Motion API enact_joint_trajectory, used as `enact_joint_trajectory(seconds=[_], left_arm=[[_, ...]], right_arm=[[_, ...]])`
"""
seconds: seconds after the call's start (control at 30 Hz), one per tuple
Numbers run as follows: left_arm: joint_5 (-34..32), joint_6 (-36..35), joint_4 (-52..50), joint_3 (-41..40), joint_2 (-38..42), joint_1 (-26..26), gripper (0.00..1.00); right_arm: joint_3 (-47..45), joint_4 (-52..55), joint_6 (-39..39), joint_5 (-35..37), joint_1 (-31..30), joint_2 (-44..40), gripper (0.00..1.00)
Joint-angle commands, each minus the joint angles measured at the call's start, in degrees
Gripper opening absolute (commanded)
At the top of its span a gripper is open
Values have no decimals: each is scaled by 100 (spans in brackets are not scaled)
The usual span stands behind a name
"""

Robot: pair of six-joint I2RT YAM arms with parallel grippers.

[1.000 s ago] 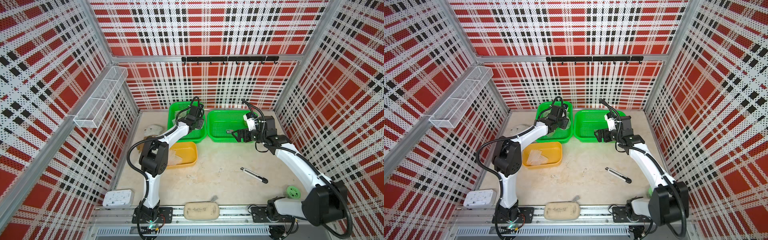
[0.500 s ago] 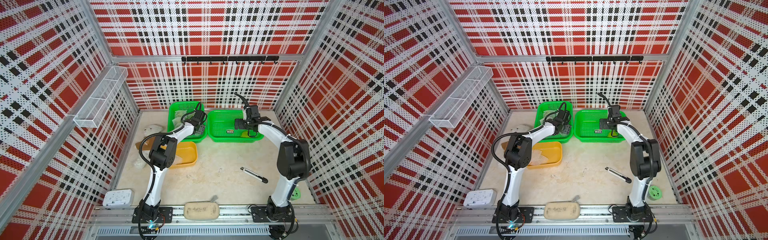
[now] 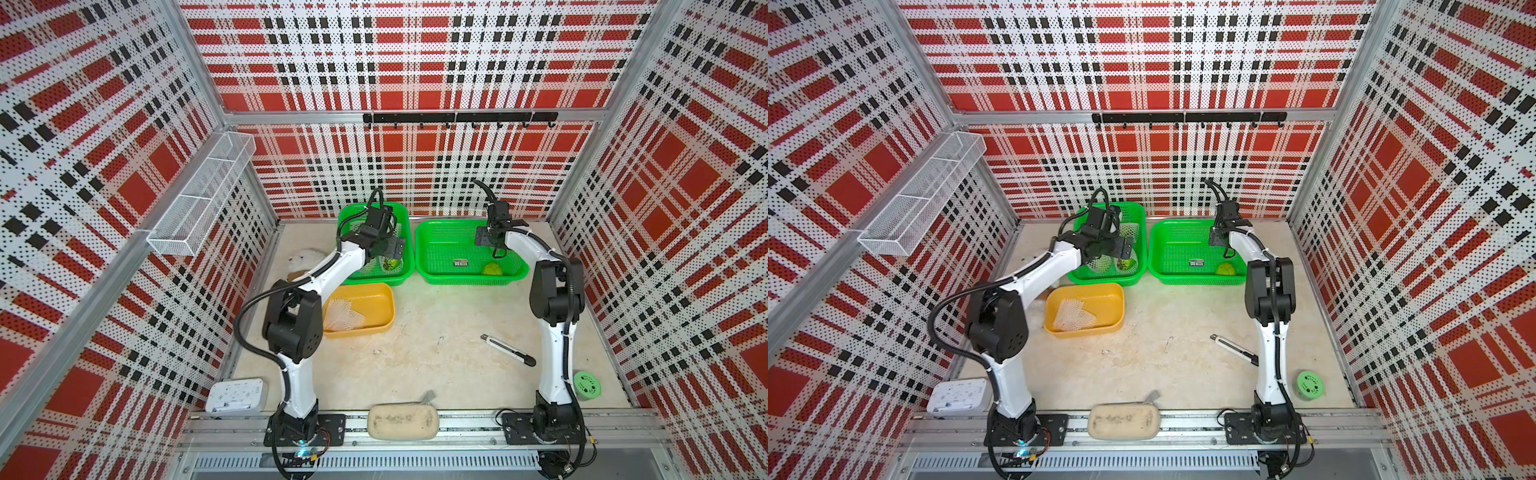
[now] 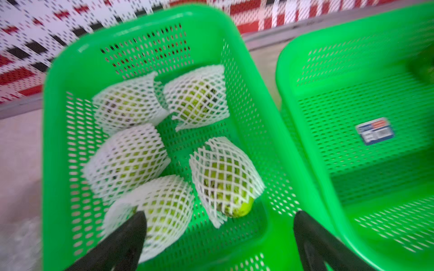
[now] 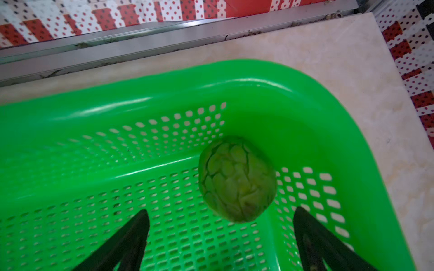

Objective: Sleeve custard apples in foam nets
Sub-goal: Place the custard apple in the basket, then pick up the custard apple from the basket.

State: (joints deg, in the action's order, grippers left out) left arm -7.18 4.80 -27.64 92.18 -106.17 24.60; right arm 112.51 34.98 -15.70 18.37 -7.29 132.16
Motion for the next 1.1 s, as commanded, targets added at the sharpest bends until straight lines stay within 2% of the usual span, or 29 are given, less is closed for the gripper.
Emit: enact_joint_trajectory(seconds=[0.0,0.2,0.33,0.47,0.7,0.87,1.0,1.07], left_arm=[[351,222,2,-378,584,52,99],[531,256,-75,-1183,1470,219,99],[652,504,-190,-1851,1981,237,100],[726,803,-161,-2615,2507,322,99],[867,1119,-172,-3391,3044,460,99],[748,1261,-310,-3664,3324,463,99],[525,1440,-433,-3826,3573,271,99],[447,1557,-536,-3861,3604,102,99]], right_arm=[[477,207,-163,255,35,365,96],[1456,442,-9,57,101,934,94],[2435,1111,-51,-291,208,1487,92],[2898,1372,-2,-546,247,1743,84],[2921,1453,124,-758,243,1796,77],[2779,1380,291,-929,199,1712,59],[1760,413,723,-1135,9,1061,46],[1062,-284,965,-1541,-86,552,42]])
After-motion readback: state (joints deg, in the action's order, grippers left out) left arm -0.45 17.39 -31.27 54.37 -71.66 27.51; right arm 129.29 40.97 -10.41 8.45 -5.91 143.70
